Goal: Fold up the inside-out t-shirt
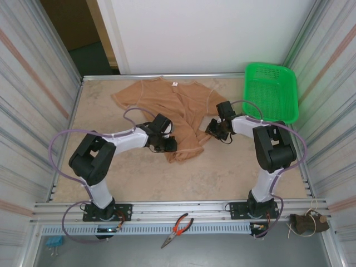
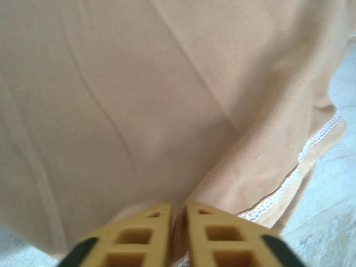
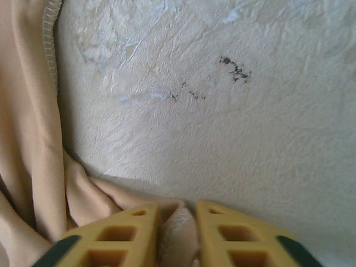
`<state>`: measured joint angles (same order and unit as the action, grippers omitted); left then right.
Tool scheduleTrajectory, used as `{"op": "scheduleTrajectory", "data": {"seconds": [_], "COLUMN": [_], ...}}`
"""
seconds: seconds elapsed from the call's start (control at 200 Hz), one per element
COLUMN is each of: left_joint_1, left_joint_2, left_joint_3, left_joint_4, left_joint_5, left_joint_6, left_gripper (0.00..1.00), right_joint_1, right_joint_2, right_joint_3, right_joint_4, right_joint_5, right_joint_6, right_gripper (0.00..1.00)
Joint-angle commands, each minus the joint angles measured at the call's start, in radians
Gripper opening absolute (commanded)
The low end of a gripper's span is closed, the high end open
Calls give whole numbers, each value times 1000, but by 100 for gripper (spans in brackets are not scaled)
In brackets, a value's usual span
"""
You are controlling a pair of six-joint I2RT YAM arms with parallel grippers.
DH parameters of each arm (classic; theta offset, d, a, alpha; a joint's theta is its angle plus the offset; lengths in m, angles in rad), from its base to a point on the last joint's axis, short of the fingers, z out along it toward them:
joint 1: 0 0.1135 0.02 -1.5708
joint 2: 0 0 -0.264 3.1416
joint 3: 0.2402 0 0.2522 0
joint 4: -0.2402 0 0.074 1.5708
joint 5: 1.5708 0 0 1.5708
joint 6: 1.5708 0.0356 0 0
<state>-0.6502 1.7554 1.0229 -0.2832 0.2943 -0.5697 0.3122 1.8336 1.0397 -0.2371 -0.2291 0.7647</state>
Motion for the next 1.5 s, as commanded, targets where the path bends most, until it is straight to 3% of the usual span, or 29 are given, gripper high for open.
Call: {"op": "scheduleTrajectory", "data": {"seconds": [0.0,0.266,0.516,0.741,0.902,1.012,1.087,1.272,1.493], "left_joint_1": [-6,97,265,399,453,458,458,348,-33], "left_joint_2": [-46,-376,-679,-855,-877,-881,-888,-902,-713], "left_joint_3": [0,-125,-398,-598,-625,-605,-580,-494,-324], "left_joint_4": [-6,-110,-156,-233,-298,-323,-306,-232,-109], "left_joint_5": [-15,-65,-68,-141,-210,-245,-208,-188,-273], "left_joint_6": [10,-7,-70,-148,-191,-197,-176,-48,203], "left_gripper": [0,0,0,0,0,27,43,57,66], "right_joint_1": [10,-38,-38,26,29,29,28,13,-34], "right_joint_2": [25,-201,-441,-610,-630,-620,-613,-580,-516], "right_joint_3": [-21,-132,-286,-423,-491,-498,-490,-393,-276], "right_joint_4": [44,41,-30,-101,-121,-126,-113,-134,-157], "right_joint_5": [-36,-43,-3,116,180,203,196,199,174], "right_joint_6": [14,19,22,68,103,111,106,21,-52], "right_gripper": [0,0,0,0,0,0,0,0,0]}}
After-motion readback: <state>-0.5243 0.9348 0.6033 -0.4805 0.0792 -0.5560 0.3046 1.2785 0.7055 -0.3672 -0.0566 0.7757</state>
